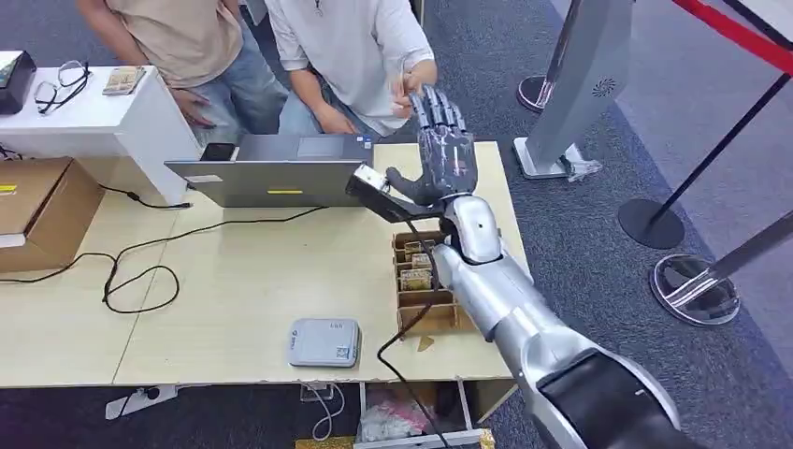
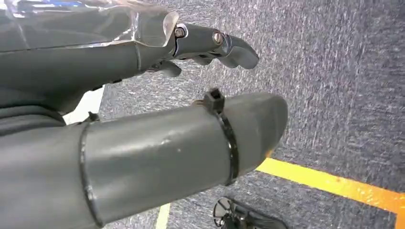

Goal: Pass the card to the sensor for recognition and then transmit it.

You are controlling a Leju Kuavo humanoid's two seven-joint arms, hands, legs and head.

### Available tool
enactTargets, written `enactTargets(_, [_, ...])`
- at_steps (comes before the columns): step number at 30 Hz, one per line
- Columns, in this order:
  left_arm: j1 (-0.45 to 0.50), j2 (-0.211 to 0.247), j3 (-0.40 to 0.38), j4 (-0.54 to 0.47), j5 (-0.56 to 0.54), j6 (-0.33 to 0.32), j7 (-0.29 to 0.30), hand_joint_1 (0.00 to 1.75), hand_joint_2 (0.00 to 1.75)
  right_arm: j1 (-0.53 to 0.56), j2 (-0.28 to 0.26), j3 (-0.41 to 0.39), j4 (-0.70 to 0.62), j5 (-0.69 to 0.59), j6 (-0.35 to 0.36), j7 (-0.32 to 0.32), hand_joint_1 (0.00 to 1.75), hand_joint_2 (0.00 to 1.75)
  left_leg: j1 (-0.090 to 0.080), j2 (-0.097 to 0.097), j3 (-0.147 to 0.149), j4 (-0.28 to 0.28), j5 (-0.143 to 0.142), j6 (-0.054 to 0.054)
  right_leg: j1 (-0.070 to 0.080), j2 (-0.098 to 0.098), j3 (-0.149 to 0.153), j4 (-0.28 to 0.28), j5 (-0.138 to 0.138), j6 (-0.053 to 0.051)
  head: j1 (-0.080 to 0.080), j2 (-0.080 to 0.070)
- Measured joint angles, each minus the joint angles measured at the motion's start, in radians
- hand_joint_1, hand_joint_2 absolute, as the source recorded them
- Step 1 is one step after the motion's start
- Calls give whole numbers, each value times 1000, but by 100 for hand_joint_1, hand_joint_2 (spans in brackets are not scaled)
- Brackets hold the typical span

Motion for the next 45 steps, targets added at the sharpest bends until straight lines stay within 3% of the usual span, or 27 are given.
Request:
enactTargets(7, [0, 1, 0, 0, 16, 0, -28, 0, 0, 94, -37, -24, -150, -107, 5, -87, 0, 0, 0, 0, 0, 0, 0, 0, 0, 0, 0, -1, 0, 0, 0, 0])
enactTargets(15, [1, -13, 0, 0, 28, 0, -20, 0, 0, 243, -107, -30, -378, -180, 31, -119, 0, 0, 0, 0, 0, 0, 0, 0, 0, 0, 0, -1, 0, 0, 0, 0])
enactTargets(20, [1, -13, 0, 0, 27, -1, -17, 0, 0, 250, -111, -30, -388, -182, 31, -121, 0, 0, 0, 0, 0, 0, 0, 0, 0, 0, 0, -1, 0, 0, 0, 0])
enactTargets(26, [4, -16, 0, 0, 32, -1, -16, 0, 0, 362, -167, -30, -533, -205, 28, -134, 0, 0, 0, 0, 0, 0, 0, 0, 0, 0, 0, -1, 0, 0, 0, 0])
enactTargets(37, [4, -24, 2, 0, 44, 10, -18, 0, 0, 508, -194, -29, -724, -176, 45, -108, 0, 0, 0, 0, -1, 0, -1, 0, 0, 0, 0, -1, 0, 0, 0, 0])
enactTargets(45, [4, -42, 6, 0, 50, 30, 22, 0, 0, 556, -195, -22, -794, -161, 82, -93, 0, 0, 0, 0, 0, 0, 0, 0, 0, 0, 0, -1, 0, 0, 0, 0])
